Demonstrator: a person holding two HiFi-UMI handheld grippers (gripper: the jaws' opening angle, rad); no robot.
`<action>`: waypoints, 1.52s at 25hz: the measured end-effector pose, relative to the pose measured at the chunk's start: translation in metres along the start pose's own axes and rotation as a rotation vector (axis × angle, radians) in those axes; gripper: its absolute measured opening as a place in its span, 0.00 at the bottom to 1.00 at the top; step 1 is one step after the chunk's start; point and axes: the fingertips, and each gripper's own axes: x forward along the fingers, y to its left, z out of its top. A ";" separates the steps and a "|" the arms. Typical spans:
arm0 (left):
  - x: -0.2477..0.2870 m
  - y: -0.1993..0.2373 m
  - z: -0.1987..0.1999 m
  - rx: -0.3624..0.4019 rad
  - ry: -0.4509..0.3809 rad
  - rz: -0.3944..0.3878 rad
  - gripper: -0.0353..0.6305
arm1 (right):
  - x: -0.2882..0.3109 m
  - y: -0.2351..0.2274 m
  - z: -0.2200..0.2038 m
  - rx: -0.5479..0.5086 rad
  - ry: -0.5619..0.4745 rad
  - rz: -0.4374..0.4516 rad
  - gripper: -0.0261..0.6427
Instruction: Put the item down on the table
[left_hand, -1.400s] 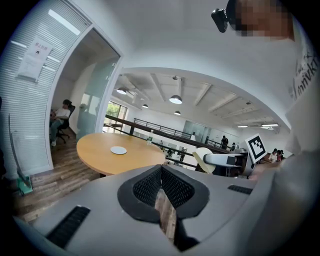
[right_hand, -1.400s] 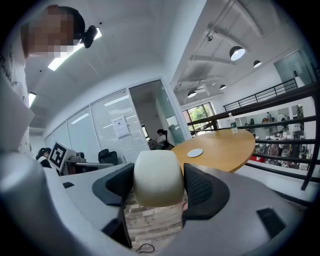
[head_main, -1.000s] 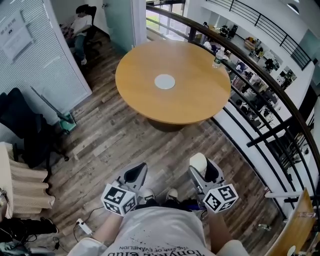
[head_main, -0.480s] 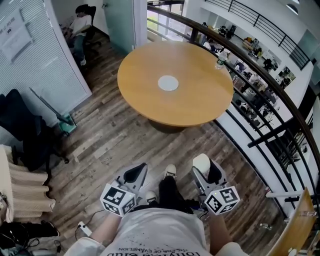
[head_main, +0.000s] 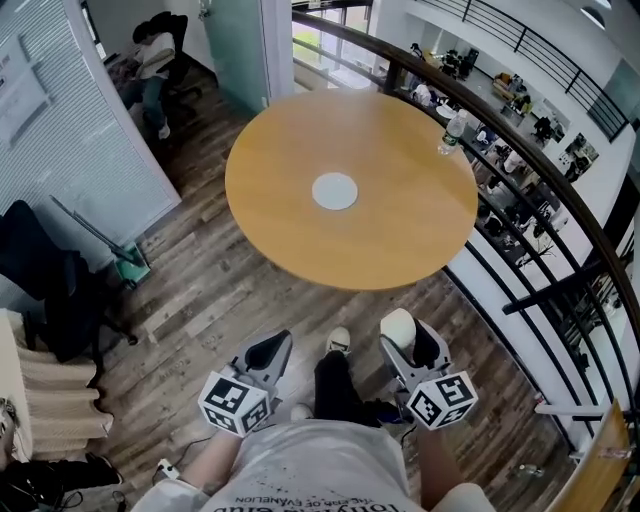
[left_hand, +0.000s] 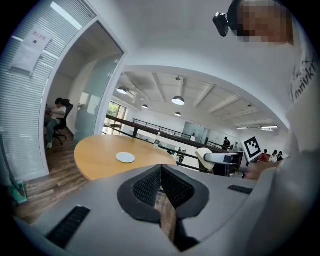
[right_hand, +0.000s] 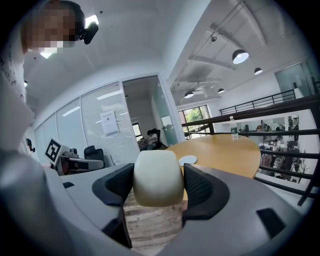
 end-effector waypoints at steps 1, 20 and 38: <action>0.016 0.007 0.006 0.002 0.001 0.001 0.09 | 0.013 -0.012 0.007 -0.003 0.001 0.001 0.51; 0.212 0.106 0.132 0.071 -0.012 0.117 0.09 | 0.181 -0.156 0.096 -0.052 0.111 0.057 0.51; 0.250 0.154 0.137 0.073 0.052 -0.012 0.09 | 0.248 -0.157 0.091 -0.037 0.152 -0.022 0.51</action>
